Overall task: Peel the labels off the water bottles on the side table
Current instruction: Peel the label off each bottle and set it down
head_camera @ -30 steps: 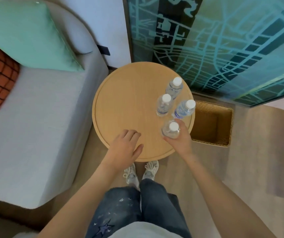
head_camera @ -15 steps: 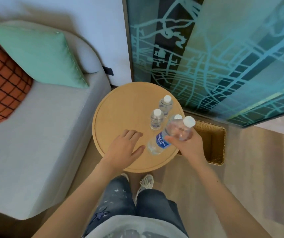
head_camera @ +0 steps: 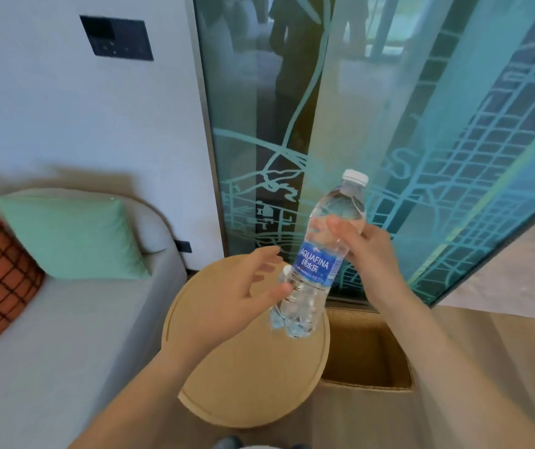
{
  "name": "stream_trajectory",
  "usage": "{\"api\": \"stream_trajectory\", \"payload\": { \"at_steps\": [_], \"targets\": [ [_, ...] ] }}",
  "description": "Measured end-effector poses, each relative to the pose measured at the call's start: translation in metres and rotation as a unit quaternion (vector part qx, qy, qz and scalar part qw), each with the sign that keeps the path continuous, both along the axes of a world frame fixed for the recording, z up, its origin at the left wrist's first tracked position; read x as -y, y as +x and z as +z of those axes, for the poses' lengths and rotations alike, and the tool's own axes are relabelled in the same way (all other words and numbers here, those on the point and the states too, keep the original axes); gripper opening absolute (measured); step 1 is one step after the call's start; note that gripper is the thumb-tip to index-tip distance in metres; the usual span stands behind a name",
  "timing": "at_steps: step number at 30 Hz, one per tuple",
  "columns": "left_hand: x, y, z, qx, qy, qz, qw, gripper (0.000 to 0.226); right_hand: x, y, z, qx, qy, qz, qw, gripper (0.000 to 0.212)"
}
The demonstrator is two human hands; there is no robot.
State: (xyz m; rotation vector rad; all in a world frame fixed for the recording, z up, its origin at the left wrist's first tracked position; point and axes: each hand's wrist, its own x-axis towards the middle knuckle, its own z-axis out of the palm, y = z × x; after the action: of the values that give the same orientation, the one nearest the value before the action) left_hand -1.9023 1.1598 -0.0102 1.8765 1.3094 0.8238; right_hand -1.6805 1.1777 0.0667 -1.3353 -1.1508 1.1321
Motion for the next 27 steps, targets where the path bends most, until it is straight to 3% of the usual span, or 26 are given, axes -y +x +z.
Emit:
{"api": "stream_trajectory", "payload": {
  "at_steps": [9,15,21,27],
  "targets": [
    [0.03,-0.002,0.037,0.116,-0.09,-0.049,0.988,0.06,0.009,-0.021,0.021,0.061,-0.022,-0.023,0.998,0.062],
    [0.049,0.003,0.052,0.096,-0.087,-0.064,0.99,0.045,0.017,-0.033,0.014,0.078,-0.051,-0.037,0.995,0.073],
    [0.053,0.002,0.055,0.073,-0.088,-0.037,0.993,0.049,0.019,-0.036,0.017,0.108,-0.047,-0.06,0.991,0.073],
    [0.053,0.01,0.06,0.06,-0.102,-0.02,0.993,0.042,0.01,-0.039,0.026,0.217,-0.043,-0.088,0.971,0.071]
  ]
}}
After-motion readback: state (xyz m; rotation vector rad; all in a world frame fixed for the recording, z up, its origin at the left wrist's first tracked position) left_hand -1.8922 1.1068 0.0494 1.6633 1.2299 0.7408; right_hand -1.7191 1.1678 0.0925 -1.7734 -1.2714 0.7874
